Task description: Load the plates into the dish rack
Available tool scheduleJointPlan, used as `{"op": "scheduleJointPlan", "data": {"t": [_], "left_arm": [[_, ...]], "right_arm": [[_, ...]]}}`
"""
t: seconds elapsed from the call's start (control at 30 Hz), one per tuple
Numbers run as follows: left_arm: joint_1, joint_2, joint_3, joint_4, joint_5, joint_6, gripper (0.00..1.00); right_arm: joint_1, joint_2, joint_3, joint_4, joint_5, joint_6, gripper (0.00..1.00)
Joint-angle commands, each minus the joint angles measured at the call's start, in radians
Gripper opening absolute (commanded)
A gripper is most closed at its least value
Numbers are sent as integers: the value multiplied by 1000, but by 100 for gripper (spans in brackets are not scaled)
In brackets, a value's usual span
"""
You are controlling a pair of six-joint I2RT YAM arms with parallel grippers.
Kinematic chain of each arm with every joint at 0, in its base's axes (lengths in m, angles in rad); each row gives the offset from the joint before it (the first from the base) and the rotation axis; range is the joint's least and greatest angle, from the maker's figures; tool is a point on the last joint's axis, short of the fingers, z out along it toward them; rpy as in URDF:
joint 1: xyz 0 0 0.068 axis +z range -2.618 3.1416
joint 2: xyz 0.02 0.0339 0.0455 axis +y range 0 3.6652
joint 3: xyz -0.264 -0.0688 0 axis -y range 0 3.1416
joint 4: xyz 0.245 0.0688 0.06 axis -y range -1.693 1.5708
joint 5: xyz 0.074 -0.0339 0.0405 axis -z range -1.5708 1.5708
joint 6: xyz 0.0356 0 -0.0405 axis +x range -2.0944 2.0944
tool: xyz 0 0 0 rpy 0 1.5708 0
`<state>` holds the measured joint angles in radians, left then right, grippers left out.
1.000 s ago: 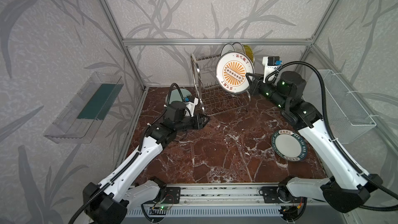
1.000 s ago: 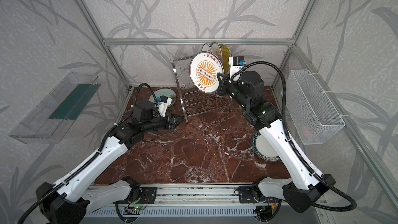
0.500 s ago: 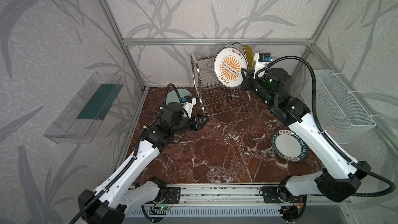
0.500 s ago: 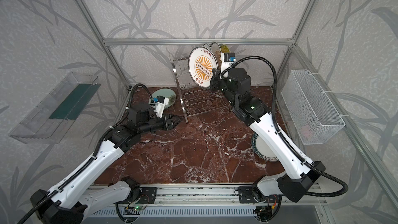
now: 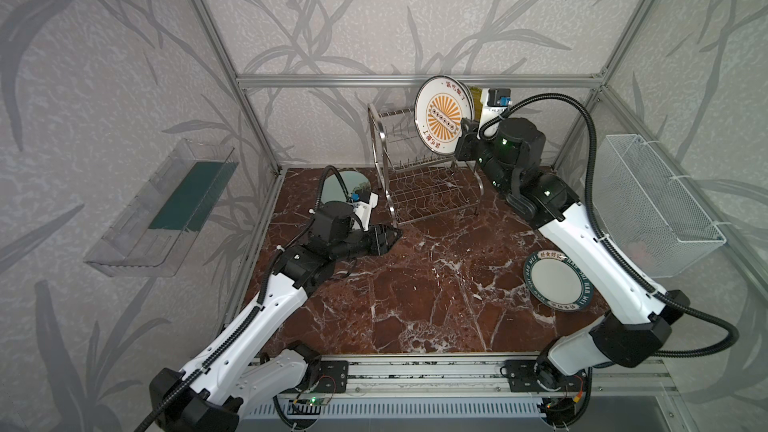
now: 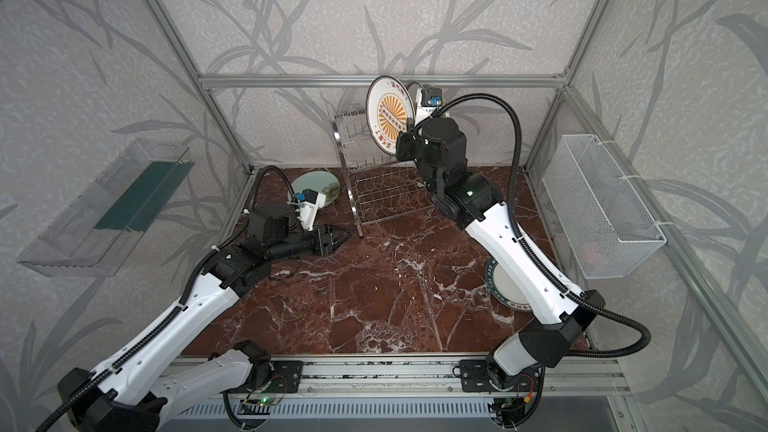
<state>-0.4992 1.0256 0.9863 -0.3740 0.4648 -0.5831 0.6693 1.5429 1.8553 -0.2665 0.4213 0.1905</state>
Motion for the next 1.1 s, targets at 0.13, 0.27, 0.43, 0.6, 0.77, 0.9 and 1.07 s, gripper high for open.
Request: {"op": "scheduleJointPlan", "data": {"t": [0.13, 0.27, 0.43, 0.6, 0.77, 0.9, 1.07], "left_arm": [[3, -25, -7, -18, -7, 18, 39], [4, -27, -8, -21, -9, 23, 39], [3, -31, -10, -25, -11, 29, 39], [3, -33, 0, -58, -25, 52, 39], [3, -43, 3, -75, -37, 68, 39], [4, -45, -3, -83, -47, 78, 39], [4, -45, -5, -86, -46, 80, 39]], "right_arm": [[32, 57, 108, 9, 126, -69, 0], [46, 112, 170, -15, 157, -104, 0], [58, 220, 312, -101, 205, -134, 0], [59, 346, 502, -224, 224, -140, 0], [62, 495, 734, -356, 243, -152, 0], [63, 589, 865, -412, 270, -163, 0], [61, 636, 903, -417, 301, -182, 0]]}}
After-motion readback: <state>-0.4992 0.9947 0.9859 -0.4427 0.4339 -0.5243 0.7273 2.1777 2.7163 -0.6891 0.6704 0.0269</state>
